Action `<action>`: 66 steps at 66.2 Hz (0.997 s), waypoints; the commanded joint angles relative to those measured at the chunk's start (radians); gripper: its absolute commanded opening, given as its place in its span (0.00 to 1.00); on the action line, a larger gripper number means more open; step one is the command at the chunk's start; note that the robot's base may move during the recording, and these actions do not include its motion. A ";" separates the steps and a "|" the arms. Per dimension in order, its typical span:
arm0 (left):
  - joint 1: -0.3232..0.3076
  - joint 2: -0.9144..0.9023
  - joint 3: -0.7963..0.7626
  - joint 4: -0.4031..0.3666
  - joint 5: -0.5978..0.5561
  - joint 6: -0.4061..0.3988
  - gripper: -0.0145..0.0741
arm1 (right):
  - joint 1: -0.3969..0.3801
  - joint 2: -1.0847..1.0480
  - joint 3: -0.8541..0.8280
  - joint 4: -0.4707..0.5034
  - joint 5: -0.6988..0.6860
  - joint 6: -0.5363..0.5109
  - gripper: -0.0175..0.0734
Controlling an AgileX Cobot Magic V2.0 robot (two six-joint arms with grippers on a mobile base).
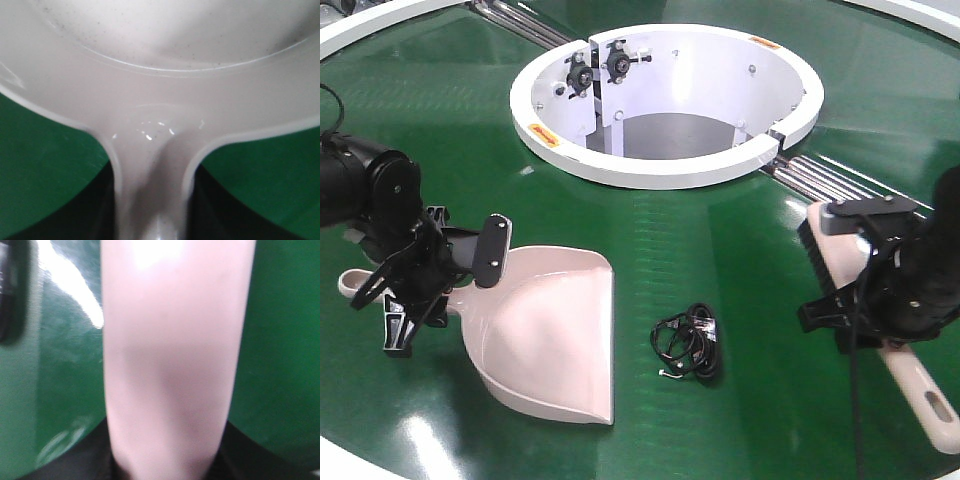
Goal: Clean and inspect green conveyor with broom and dustpan
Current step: 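Reach the right gripper to the pink brush handle and grasp it, then sweep the black cable bundle into the dustpan with the held brush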
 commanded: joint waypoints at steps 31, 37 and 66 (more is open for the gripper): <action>-0.002 -0.044 -0.028 0.007 -0.017 -0.015 0.16 | 0.154 -0.076 -0.023 0.034 0.102 0.062 0.19; -0.002 -0.044 -0.028 0.007 -0.017 -0.015 0.16 | 0.200 -0.020 -0.023 0.049 0.099 0.088 0.19; -0.002 -0.044 -0.028 0.007 -0.017 -0.015 0.16 | 0.227 0.205 -0.027 0.116 0.095 0.135 0.19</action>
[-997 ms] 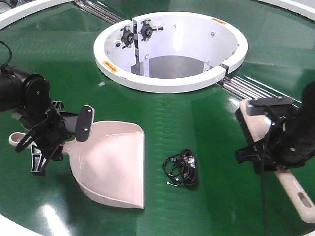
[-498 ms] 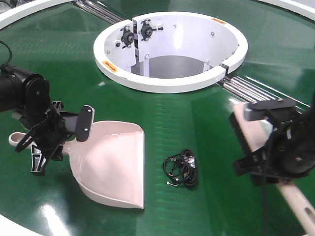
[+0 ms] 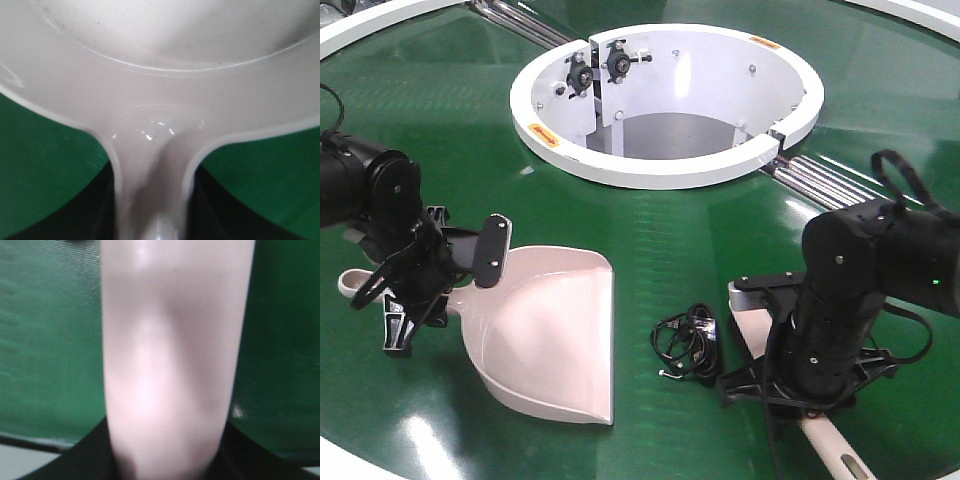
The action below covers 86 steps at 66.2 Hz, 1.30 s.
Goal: Clean and inspect green conveyor with broom and dustpan
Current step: 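Sweep the black cable bundle into the dustpan with the held brush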
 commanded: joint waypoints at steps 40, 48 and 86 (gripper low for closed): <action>-0.002 -0.044 -0.028 0.006 -0.017 -0.015 0.16 | 0.047 0.168 -0.241 0.082 0.171 0.011 0.19; -0.002 -0.044 -0.028 0.006 -0.017 -0.015 0.16 | 0.089 0.218 -0.265 0.133 0.167 -0.007 0.19; -0.002 -0.044 -0.028 0.006 -0.017 -0.015 0.16 | 0.269 0.458 -0.796 0.335 0.170 -0.070 0.19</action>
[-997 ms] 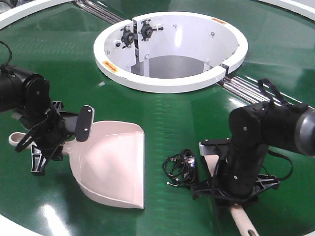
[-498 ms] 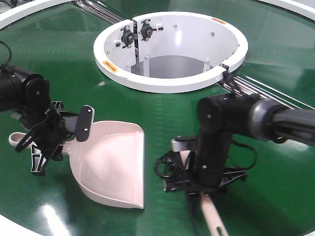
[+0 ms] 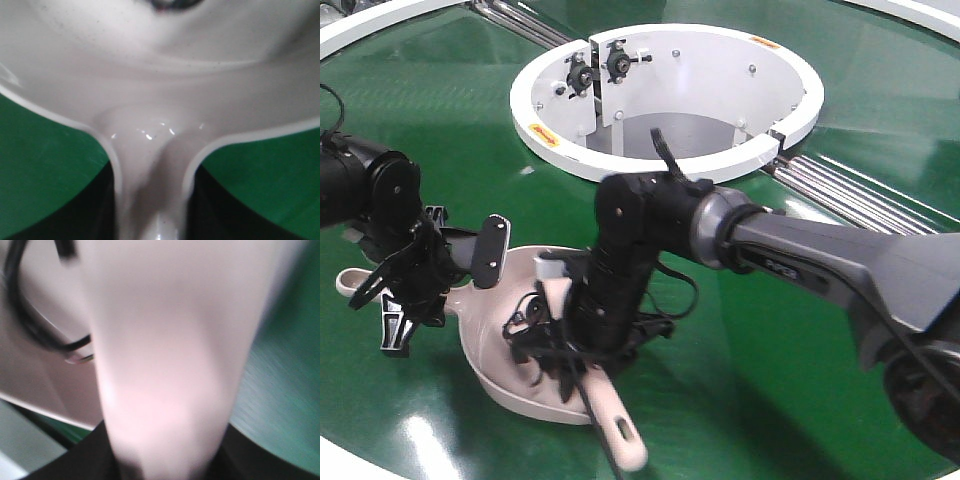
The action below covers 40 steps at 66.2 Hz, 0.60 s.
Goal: Clean and inspect green conveyor with broom and dustpan
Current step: 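Sweep the black cable bundle into the dustpan with the held brush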
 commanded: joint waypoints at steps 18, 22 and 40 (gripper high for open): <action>-0.002 -0.044 -0.028 -0.005 -0.018 -0.015 0.16 | 0.005 -0.051 -0.166 -0.071 0.051 0.017 0.19; -0.002 -0.044 -0.028 -0.005 -0.018 -0.015 0.16 | -0.004 -0.066 -0.165 -0.114 0.053 0.024 0.19; -0.002 -0.044 -0.028 -0.005 -0.018 -0.015 0.16 | -0.101 -0.190 -0.112 -0.192 0.066 -0.015 0.19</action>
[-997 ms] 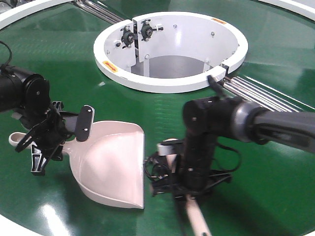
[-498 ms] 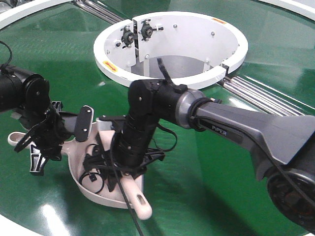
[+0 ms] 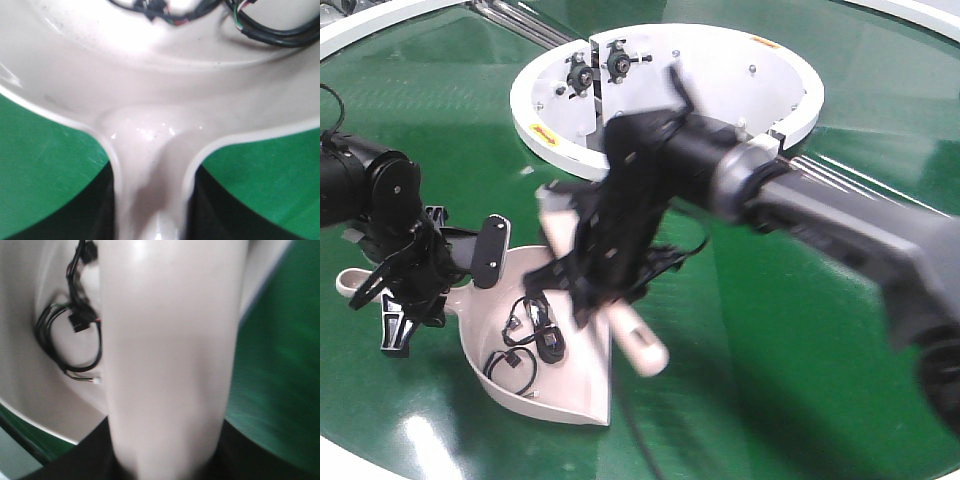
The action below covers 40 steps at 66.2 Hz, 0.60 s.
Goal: Clean and inspect green conveyor with broom and dustpan
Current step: 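Sweep the black cable bundle into the dustpan with the held brush, then carry the brush back away from the dustpan and lower it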
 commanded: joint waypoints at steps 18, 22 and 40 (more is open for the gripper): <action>-0.002 -0.044 -0.028 -0.005 -0.018 -0.015 0.16 | -0.218 -0.308 0.256 -0.076 -0.011 -0.119 0.19; -0.002 -0.044 -0.028 -0.005 -0.018 -0.015 0.16 | -0.259 -0.358 0.328 -0.073 -0.039 -0.153 0.19; -0.002 -0.044 -0.028 -0.005 -0.018 -0.015 0.16 | -0.499 -0.520 0.598 -0.073 -0.138 -0.250 0.19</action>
